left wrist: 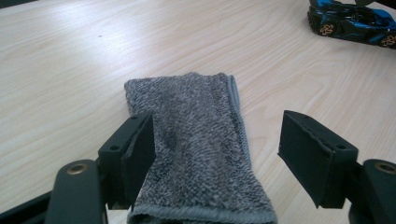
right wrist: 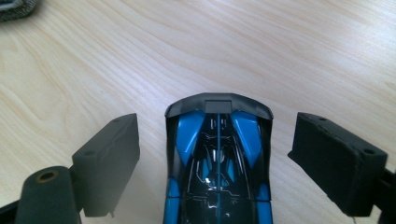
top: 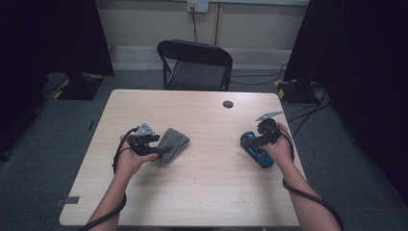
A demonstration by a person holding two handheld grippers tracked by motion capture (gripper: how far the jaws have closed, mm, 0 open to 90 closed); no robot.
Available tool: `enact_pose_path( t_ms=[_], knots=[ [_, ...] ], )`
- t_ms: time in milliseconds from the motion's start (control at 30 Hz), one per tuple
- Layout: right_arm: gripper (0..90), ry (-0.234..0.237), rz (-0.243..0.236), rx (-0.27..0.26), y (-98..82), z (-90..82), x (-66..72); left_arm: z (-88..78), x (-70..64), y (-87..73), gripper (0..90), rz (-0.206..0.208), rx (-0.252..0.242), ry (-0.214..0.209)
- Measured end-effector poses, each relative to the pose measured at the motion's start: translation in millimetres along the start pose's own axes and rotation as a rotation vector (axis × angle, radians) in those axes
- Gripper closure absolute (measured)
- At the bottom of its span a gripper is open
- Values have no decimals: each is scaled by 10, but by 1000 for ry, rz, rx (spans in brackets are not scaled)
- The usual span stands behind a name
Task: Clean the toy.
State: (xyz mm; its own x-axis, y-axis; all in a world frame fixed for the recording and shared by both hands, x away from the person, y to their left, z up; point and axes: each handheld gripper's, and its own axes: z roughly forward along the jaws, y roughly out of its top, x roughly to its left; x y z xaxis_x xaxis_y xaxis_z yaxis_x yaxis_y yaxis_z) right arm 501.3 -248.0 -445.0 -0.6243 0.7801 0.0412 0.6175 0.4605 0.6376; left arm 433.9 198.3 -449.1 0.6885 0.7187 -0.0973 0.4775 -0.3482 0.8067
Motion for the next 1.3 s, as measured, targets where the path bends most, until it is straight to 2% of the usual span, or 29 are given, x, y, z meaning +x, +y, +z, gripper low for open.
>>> enact_pose_path(
  t_ms=[167, 333, 500, 700, 867, 967, 1033, 1100, 1300],
  knots=[
    [149, 10, -11, -7, 13, -34, 48, -4, -54, 65, 257, 3, -8, -16],
    [149, 19, -28, -11, 34, -65, 121, 9, -101, 76, 235, -8, -3, -46],
    [148, 38, -46, -22, 55, -108, 214, 11, -141, 90, 222, -11, -8, -56],
    [149, 57, -65, -26, 84, -121, 311, 8, -195, 115, 200, 4, 2, -66],
    [149, 79, -67, -39, 93, -111, 369, 45, -239, 111, 191, 8, 6, -92],
    [149, 86, -73, -43, 96, -112, 396, 59, -267, 121, 185, 28, 14, -101],
    [149, 89, -75, -44, 96, -112, 408, 69, -294, 124, 184, 22, 10, -105],
    [149, 95, -83, -44, 92, -111, 428, 81, -327, 125, 183, 27, 8, -125],
    [149, 115, -95, -53, 77, -99, 518, 111, -403, 131, 183, 42, 19, -138]
  ],
)
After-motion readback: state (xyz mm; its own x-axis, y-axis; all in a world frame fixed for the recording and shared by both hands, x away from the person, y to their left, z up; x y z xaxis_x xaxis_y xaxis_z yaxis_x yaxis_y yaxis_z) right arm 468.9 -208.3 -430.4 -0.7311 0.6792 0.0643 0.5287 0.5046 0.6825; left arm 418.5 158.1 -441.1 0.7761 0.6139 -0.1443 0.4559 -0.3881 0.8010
